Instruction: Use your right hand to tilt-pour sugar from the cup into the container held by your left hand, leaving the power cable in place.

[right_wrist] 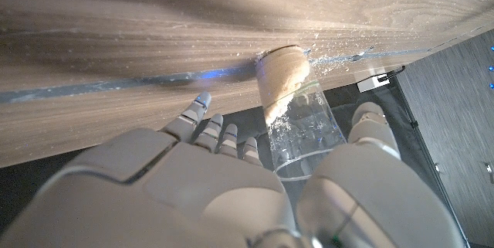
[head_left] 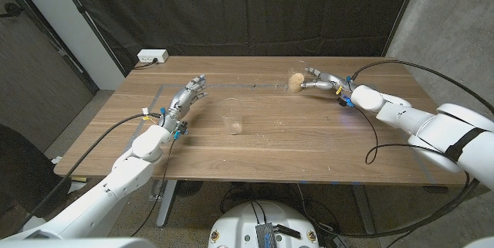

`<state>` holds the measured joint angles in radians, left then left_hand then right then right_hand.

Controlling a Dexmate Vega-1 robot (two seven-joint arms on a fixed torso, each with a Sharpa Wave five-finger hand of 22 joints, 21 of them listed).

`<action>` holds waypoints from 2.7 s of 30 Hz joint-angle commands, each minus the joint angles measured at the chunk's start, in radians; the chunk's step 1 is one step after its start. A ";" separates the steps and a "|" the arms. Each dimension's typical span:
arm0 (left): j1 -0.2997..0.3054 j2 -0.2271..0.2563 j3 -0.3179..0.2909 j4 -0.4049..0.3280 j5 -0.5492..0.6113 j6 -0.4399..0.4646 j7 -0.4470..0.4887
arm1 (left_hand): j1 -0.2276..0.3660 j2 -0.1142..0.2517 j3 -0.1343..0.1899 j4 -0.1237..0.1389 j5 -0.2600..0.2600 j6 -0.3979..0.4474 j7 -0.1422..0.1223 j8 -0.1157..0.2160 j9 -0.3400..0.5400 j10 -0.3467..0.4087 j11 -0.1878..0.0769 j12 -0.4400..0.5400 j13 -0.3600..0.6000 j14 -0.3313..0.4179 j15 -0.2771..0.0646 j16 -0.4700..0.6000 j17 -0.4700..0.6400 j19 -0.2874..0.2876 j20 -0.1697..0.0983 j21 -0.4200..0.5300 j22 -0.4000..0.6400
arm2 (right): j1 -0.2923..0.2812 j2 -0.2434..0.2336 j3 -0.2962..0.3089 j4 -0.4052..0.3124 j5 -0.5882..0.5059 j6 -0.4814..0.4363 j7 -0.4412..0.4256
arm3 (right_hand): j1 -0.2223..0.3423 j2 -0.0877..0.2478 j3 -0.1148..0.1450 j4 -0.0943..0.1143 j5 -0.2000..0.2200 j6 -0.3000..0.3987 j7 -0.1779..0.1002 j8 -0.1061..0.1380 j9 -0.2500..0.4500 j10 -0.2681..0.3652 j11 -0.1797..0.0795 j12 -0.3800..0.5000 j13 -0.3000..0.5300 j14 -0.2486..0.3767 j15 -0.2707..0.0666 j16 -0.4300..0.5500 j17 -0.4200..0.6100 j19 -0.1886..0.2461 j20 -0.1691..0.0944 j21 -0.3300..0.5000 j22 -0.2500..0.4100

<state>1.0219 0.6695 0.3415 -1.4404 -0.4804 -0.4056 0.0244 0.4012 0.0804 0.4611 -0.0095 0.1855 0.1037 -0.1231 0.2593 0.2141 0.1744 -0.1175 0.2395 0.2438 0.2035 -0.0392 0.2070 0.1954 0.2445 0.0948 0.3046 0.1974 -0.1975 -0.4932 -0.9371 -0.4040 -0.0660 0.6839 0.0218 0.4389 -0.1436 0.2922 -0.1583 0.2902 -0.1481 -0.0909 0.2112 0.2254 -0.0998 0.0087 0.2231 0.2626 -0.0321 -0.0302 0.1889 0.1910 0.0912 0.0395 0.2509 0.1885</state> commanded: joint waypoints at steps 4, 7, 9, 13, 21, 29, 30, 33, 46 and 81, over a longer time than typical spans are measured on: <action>-0.015 0.000 0.002 0.043 -0.014 -0.015 -0.035 | 0.000 0.000 0.008 -0.002 0.004 0.007 -0.006 -0.005 0.001 0.012 -0.003 -0.003 0.003 0.010 -0.079 0.000 0.000 0.010 0.004 0.005 0.005 | 0.001 0.043 0.033 0.009 0.101 -0.041 0.082 | 0.015 -0.002 -0.005 0.004 0.006 -0.017 0.012 0.002 0.002 -0.014 0.021 0.002 0.005 0.002 -0.016 0.004 0.001 0.003 0.023 -0.007 0.003; -0.019 -0.002 0.003 0.053 -0.016 -0.020 -0.042 | 0.000 0.001 0.009 -0.002 0.004 0.007 -0.007 -0.005 0.001 0.012 -0.002 -0.003 0.003 0.012 -0.077 0.000 0.001 0.010 0.003 0.005 0.005 | 0.005 0.058 0.034 0.013 0.106 -0.066 0.084 | 0.015 -0.003 -0.005 0.004 0.006 -0.020 0.014 0.001 0.002 -0.015 0.022 0.002 0.005 0.002 -0.015 0.004 0.001 0.003 0.024 -0.007 0.003; -0.020 -0.003 0.004 0.059 -0.018 -0.023 -0.045 | 0.000 0.001 0.009 -0.002 0.004 0.008 -0.007 -0.005 0.001 0.015 -0.003 -0.003 0.003 0.012 -0.077 0.000 0.001 0.010 0.003 0.005 0.005 | 0.008 0.068 0.033 0.016 0.110 -0.084 0.090 | 0.015 -0.003 -0.006 0.005 0.007 -0.022 0.014 0.001 0.002 -0.016 0.023 0.002 0.005 0.002 -0.014 0.004 0.001 0.003 0.025 -0.008 0.003; -0.023 -0.002 0.004 0.072 -0.015 -0.030 -0.049 | 0.000 0.001 0.009 -0.002 0.004 0.009 -0.005 -0.005 0.001 0.013 -0.002 -0.004 0.004 0.013 -0.077 0.001 0.001 0.010 0.003 0.005 0.005 | 0.018 0.089 0.032 0.024 0.125 -0.139 0.110 | 0.015 -0.003 -0.007 0.006 0.008 -0.024 0.016 0.000 0.002 -0.023 0.025 0.001 0.005 -0.007 -0.009 0.000 0.001 -0.002 0.030 -0.011 0.004; -0.036 -0.009 0.008 0.124 -0.020 -0.058 -0.074 | 0.000 0.001 0.010 -0.002 0.004 0.011 -0.005 -0.005 0.001 0.014 -0.003 -0.004 0.004 0.013 -0.077 0.000 0.001 0.010 0.003 0.005 0.005 | 0.022 0.123 0.004 0.031 0.124 -0.199 0.065 | 0.016 -0.002 -0.008 0.008 0.009 -0.024 0.017 0.001 0.001 -0.028 0.026 0.001 0.005 -0.012 -0.005 0.000 0.002 -0.009 0.036 -0.015 0.004; -0.067 -0.012 0.009 0.179 -0.035 -0.080 -0.114 | 0.001 0.001 0.011 -0.003 0.004 0.010 -0.005 -0.006 0.001 0.013 -0.001 -0.006 0.004 0.013 -0.079 -0.001 0.000 0.010 0.002 0.005 0.005 | 0.007 0.139 0.016 0.025 0.154 -0.199 0.037 | 0.020 0.002 -0.008 0.009 0.010 -0.023 0.019 0.003 0.001 -0.026 0.028 0.003 0.006 -0.008 -0.001 0.002 0.002 -0.007 0.040 -0.015 0.004; -0.071 -0.012 0.009 0.185 -0.037 -0.081 -0.120 | 0.001 0.001 0.011 -0.003 0.004 0.009 -0.006 -0.007 0.001 0.013 -0.001 -0.006 0.004 0.012 -0.079 -0.001 0.000 0.010 0.002 0.004 0.005 | 0.004 0.141 0.021 0.023 0.158 -0.196 0.033 | 0.020 0.002 -0.008 0.009 0.010 -0.023 0.019 0.003 0.001 -0.024 0.030 0.005 0.006 -0.006 0.000 0.003 0.002 -0.006 0.041 -0.016 0.004; -0.084 -0.013 0.011 0.204 -0.043 -0.086 -0.137 | 0.001 0.001 0.011 -0.003 0.004 0.010 -0.006 -0.007 0.001 0.015 -0.002 -0.005 0.004 0.013 -0.080 -0.001 0.000 0.010 0.002 0.004 0.006 | -0.005 0.145 0.035 0.021 0.169 -0.194 0.019 | 0.023 0.005 -0.007 0.009 0.011 -0.020 0.020 0.004 0.001 -0.018 0.026 0.008 0.006 0.002 -0.002 0.006 0.002 -0.002 0.043 -0.015 0.004; -0.135 -0.027 0.022 0.275 -0.060 -0.093 -0.189 | 0.002 0.000 0.012 -0.004 0.004 0.011 -0.005 -0.007 0.001 0.016 -0.004 -0.006 0.004 0.015 -0.079 -0.001 0.000 0.010 0.002 0.004 0.006 | -0.079 0.153 0.104 -0.018 0.207 -0.151 -0.039 | 0.034 0.019 -0.002 0.013 0.012 -0.002 0.017 0.015 0.002 0.024 0.008 0.032 0.013 0.038 -0.018 0.021 0.007 0.014 0.044 -0.012 0.006; -0.153 -0.032 0.037 0.281 -0.055 -0.078 -0.189 | 0.007 -0.001 0.017 -0.010 0.005 0.017 -0.010 -0.008 0.001 0.024 -0.003 -0.007 0.005 0.015 -0.073 -0.002 0.001 0.006 0.004 0.002 0.007 | -0.101 0.225 0.058 0.030 0.188 -0.113 -0.140 | 0.126 0.130 0.023 0.012 0.001 0.204 -0.083 0.166 0.086 0.245 -0.118 0.274 0.199 0.305 -0.154 0.167 0.146 0.135 -0.015 0.012 0.019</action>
<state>0.8710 0.6382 0.3749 -1.1541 -0.5409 -0.4897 -0.1712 0.4012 0.0806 0.4694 -0.0178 0.1855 0.1129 -0.1323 0.2512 0.2141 0.1907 -0.1233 0.2320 0.2437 0.2126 -0.0374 0.2072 0.1956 0.2445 0.0949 0.3046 0.2026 -0.2901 -0.2795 -0.8551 -0.3829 0.1217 0.5467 -0.0864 0.5487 -0.0239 0.3162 -0.1380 0.2951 0.0366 -0.1677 0.3620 0.3005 0.1266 -0.1063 0.4773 0.4438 0.2532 -0.0394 0.3399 0.3205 0.0945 0.0655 0.2307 0.1917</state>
